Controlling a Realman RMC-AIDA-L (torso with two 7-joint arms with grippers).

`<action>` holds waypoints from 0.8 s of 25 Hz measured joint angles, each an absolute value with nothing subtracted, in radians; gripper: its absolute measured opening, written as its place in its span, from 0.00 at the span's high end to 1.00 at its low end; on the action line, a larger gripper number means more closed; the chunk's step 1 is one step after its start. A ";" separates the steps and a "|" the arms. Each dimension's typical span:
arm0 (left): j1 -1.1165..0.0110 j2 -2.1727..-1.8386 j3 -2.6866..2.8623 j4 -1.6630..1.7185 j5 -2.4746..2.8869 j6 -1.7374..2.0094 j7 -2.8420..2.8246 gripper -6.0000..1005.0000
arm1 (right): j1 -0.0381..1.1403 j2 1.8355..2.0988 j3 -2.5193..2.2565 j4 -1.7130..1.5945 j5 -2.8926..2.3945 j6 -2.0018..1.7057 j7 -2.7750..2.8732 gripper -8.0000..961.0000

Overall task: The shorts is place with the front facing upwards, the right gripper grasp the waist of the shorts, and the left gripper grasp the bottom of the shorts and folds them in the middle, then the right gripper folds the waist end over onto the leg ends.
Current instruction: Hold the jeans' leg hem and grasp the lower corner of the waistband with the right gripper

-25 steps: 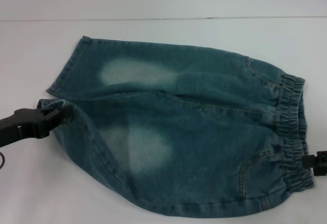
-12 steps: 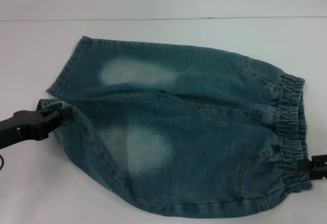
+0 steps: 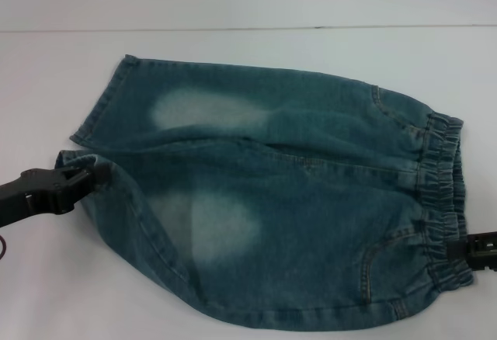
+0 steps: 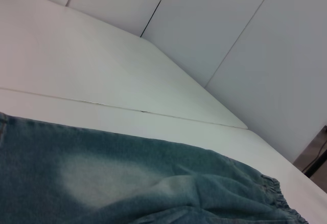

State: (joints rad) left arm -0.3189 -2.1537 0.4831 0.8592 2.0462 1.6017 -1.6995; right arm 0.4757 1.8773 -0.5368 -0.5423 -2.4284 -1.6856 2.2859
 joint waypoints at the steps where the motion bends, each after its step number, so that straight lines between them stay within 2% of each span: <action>1: -0.319 -2.154 0.482 0.859 2.046 1.602 -1.699 0.97 | 0.476 1.878 -0.537 -0.542 -2.428 -1.684 2.287 0.20; 9: -0.321 -2.154 0.485 0.858 2.046 1.602 -1.699 0.97 | 0.487 1.895 -0.523 -0.543 -2.416 -1.699 2.291 0.20; 20: -0.319 -2.154 0.481 0.859 2.046 1.604 -1.699 0.97 | 0.489 1.899 -0.526 -0.544 -2.399 -1.753 2.308 0.20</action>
State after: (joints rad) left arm -0.3191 -2.1536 0.4814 0.8591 2.0463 1.6040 -1.6991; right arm 0.4889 1.8990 -0.5259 -0.5437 -2.3985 -1.7529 2.3076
